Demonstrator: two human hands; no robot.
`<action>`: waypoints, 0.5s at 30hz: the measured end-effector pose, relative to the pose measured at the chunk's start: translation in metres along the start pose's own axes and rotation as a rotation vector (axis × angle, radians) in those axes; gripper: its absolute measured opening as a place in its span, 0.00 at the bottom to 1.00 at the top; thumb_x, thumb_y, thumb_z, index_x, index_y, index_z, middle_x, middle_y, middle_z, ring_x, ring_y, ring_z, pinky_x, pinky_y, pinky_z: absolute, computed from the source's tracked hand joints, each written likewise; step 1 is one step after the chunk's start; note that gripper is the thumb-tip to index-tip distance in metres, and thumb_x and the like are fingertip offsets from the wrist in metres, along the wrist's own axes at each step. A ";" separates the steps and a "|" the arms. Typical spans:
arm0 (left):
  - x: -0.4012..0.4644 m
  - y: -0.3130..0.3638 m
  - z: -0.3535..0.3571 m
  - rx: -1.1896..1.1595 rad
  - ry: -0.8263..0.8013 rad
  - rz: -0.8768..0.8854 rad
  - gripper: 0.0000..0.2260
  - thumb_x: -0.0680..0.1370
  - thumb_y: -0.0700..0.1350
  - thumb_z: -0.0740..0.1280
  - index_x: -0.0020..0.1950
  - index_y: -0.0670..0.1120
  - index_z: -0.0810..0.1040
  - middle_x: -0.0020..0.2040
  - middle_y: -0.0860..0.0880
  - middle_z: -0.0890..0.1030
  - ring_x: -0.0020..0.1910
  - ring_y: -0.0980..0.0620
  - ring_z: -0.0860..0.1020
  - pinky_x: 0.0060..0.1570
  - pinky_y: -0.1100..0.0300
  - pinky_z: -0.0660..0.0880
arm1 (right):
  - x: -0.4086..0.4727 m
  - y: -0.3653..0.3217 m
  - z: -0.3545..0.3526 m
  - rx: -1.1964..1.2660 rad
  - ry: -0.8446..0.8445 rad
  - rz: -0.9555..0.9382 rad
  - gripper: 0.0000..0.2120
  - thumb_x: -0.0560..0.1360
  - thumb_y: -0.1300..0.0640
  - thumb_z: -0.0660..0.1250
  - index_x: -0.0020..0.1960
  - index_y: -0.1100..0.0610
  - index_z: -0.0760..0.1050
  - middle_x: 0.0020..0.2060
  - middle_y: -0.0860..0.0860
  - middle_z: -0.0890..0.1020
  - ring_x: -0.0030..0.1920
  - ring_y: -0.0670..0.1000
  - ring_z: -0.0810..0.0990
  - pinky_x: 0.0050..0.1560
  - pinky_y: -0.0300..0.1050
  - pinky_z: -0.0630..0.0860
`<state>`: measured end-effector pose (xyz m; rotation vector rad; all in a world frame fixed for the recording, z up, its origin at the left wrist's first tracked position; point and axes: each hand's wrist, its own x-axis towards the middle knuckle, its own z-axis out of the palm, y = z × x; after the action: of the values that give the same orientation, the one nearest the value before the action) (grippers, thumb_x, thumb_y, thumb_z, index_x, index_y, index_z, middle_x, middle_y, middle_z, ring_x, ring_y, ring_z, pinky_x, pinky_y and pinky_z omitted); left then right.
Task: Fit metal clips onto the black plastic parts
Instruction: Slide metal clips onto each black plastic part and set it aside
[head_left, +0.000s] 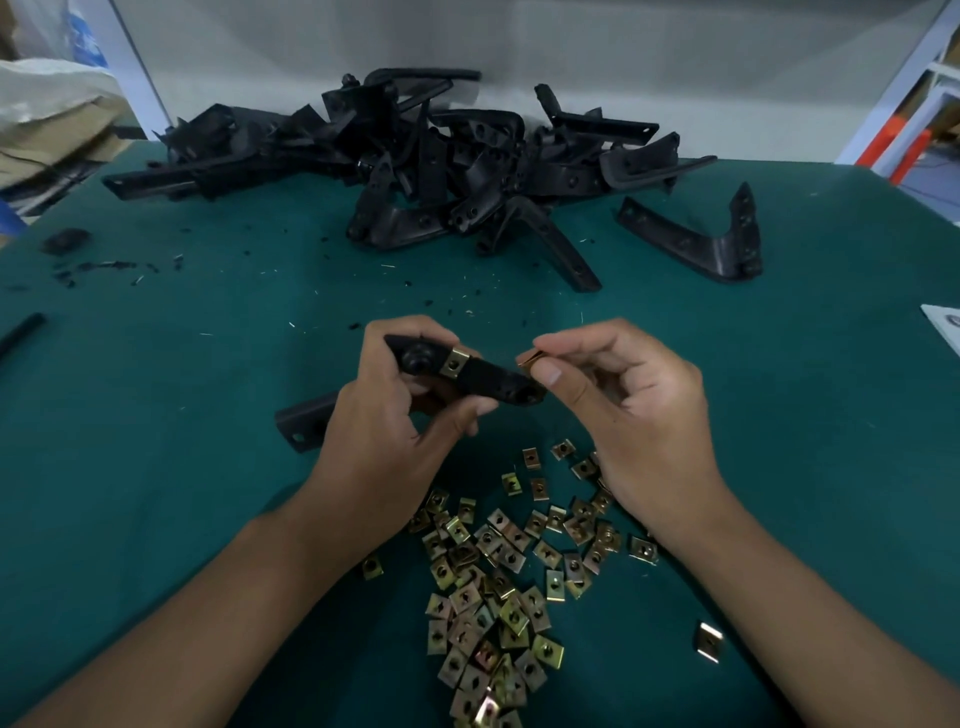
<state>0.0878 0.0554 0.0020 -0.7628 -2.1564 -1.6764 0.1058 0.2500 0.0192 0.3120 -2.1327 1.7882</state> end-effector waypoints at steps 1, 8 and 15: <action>0.000 0.000 0.000 0.001 -0.002 -0.002 0.19 0.76 0.52 0.72 0.57 0.69 0.65 0.47 0.58 0.82 0.42 0.53 0.84 0.45 0.64 0.79 | 0.000 0.000 0.000 -0.015 0.000 -0.011 0.05 0.74 0.50 0.74 0.50 0.45 0.83 0.47 0.45 0.87 0.51 0.52 0.85 0.54 0.57 0.81; 0.000 -0.001 -0.001 0.040 -0.011 -0.016 0.20 0.75 0.55 0.72 0.57 0.71 0.65 0.49 0.61 0.82 0.44 0.55 0.84 0.46 0.60 0.81 | -0.002 0.000 0.001 -0.085 -0.026 -0.038 0.04 0.75 0.51 0.73 0.50 0.45 0.83 0.45 0.42 0.87 0.48 0.50 0.85 0.49 0.53 0.81; -0.002 -0.004 -0.001 0.089 0.004 -0.019 0.20 0.74 0.56 0.72 0.58 0.72 0.65 0.53 0.64 0.80 0.52 0.59 0.83 0.52 0.59 0.79 | -0.004 -0.004 0.000 -0.164 -0.062 -0.057 0.04 0.75 0.51 0.72 0.49 0.48 0.83 0.43 0.40 0.86 0.42 0.43 0.82 0.43 0.33 0.74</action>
<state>0.0865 0.0530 -0.0021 -0.7166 -2.2255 -1.5782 0.1112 0.2494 0.0210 0.3869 -2.2719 1.5800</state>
